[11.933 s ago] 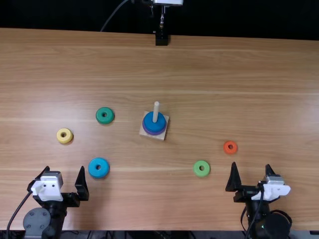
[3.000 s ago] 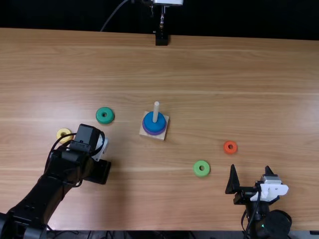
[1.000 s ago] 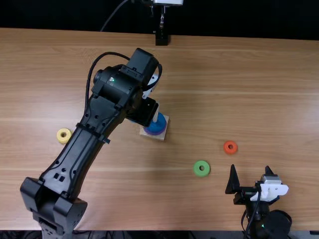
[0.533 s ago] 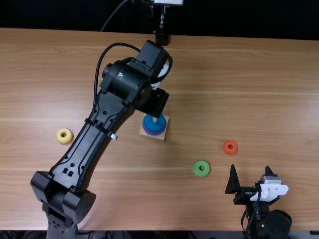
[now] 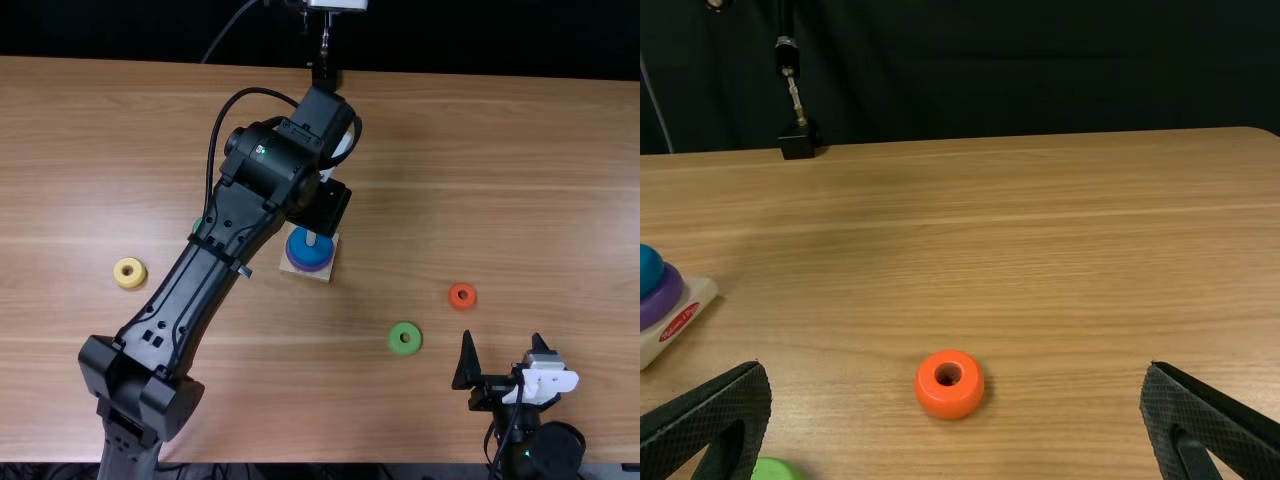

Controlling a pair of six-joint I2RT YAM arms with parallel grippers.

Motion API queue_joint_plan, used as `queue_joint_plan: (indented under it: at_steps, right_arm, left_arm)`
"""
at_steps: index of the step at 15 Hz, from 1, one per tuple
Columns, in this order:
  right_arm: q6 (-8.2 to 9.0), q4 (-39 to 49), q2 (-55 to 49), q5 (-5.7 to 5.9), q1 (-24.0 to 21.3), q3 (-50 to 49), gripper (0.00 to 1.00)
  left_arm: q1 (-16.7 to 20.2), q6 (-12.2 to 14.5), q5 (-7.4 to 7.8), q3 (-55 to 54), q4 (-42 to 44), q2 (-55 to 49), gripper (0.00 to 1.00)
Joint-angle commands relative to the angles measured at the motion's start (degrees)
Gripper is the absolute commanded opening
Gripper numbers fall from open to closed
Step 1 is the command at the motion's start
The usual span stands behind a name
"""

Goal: Build the Hanoi tower: stack the rings onto the peg from bottom to top in this color order: purple, dark blue, light blue, dark green, light green, yellow, orange.

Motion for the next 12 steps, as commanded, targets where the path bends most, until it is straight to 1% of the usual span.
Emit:
queue_joint_plan:
  at_steps: [1, 12]
  right_arm:
    - [0.1, -4.3, -0.7, -0.15, -0.7, -3.1, 1.0]
    - [0.1, -4.3, -0.7, -0.15, -0.7, -3.1, 1.0]
  left_arm:
    - [-0.5, -0.3, 0.53, 2.6, 0.0, 1.3, 0.09]
    - [-1.4, -0.4, 0.53, 5.1, -0.4, 4.3, 0.09]
